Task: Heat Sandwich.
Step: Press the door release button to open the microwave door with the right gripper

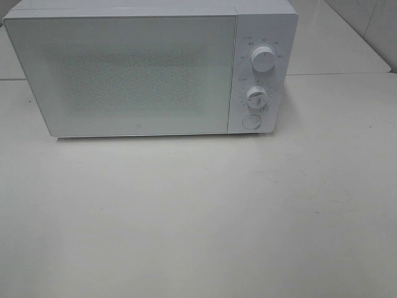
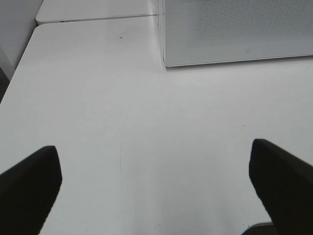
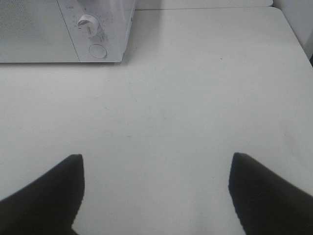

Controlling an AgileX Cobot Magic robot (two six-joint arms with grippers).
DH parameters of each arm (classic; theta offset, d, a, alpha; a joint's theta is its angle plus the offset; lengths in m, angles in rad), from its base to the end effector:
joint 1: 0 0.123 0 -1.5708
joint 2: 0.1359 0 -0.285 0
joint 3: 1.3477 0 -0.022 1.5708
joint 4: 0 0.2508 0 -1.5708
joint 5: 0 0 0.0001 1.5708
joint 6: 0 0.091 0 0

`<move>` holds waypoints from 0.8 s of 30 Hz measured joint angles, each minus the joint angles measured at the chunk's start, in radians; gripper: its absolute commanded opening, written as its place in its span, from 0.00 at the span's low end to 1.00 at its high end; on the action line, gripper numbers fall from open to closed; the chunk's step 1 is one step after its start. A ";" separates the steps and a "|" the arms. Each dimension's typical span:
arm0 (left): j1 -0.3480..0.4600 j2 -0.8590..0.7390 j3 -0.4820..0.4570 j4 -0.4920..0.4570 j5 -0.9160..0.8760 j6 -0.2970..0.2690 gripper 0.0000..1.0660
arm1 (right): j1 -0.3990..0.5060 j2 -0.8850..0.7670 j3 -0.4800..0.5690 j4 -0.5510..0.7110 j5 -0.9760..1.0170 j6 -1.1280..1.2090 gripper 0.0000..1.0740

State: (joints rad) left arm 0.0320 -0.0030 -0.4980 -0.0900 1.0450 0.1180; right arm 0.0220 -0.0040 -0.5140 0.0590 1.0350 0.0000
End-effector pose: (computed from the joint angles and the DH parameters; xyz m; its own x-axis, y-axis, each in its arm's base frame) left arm -0.0044 -0.0072 0.2783 -0.4354 0.0586 -0.8984 0.0697 0.9971 0.0312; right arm -0.0063 0.0045 0.2834 -0.4178 0.0209 -0.9083 -0.0555 0.9973 0.0485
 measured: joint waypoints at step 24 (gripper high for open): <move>0.000 0.000 0.000 0.000 0.000 0.000 0.93 | 0.000 0.387 -0.029 0.003 -0.437 0.028 0.71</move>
State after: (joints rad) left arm 0.0320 -0.0030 -0.4980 -0.0900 1.0450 0.1180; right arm 0.0220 0.3830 -0.5430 0.0620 0.5980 0.0280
